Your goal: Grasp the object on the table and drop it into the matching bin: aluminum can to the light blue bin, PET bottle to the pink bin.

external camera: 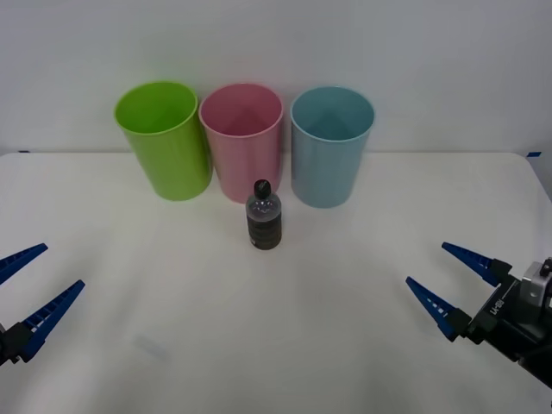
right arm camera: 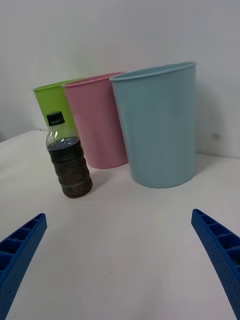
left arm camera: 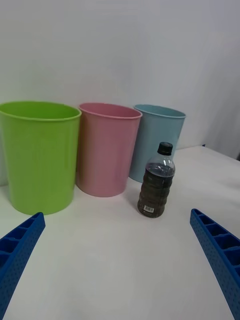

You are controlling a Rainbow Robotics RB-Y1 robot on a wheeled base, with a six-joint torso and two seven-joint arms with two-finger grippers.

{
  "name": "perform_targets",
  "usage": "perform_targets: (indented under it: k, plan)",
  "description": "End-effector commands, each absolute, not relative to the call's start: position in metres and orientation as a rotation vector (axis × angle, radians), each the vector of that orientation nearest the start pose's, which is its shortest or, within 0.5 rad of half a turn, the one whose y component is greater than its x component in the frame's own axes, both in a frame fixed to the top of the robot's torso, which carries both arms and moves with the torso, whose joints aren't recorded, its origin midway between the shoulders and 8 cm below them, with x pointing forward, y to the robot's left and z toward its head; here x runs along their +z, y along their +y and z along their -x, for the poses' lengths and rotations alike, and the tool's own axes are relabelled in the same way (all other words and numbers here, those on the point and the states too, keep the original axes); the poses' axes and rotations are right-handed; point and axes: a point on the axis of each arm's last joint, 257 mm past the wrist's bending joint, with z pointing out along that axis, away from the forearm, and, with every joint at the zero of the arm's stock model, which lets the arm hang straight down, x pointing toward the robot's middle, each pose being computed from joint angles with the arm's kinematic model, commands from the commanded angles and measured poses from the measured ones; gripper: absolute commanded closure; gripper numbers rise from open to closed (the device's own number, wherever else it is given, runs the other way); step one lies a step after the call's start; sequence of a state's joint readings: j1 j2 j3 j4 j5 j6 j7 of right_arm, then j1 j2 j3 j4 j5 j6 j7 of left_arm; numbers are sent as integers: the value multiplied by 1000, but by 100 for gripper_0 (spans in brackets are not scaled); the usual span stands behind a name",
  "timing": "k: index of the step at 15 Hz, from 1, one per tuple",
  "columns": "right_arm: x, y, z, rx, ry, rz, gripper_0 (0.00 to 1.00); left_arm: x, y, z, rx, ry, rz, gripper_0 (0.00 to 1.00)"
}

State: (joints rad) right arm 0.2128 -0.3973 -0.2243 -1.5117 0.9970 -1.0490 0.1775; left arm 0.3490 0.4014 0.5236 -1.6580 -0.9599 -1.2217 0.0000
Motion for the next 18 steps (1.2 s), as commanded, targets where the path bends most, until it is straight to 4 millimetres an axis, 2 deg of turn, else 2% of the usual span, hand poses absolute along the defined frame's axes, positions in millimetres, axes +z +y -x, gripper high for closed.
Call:
perform_targets:
  k: [1,7,12,18]
  plan:
    - [-247,-233,-409,577,1465,589,0,-169,330,-342,-567,1441,-465,0]
    - [-264,-187,-430,558,1479,616,0,-169,330,-342,-567,1441,-465,0]
    - [-263,-141,-449,570,1471,603,0,-169,330,-342,-567,1441,-465,0]
    - [-265,-96,-469,556,1494,591,0,-169,330,-342,-567,1441,-465,0]
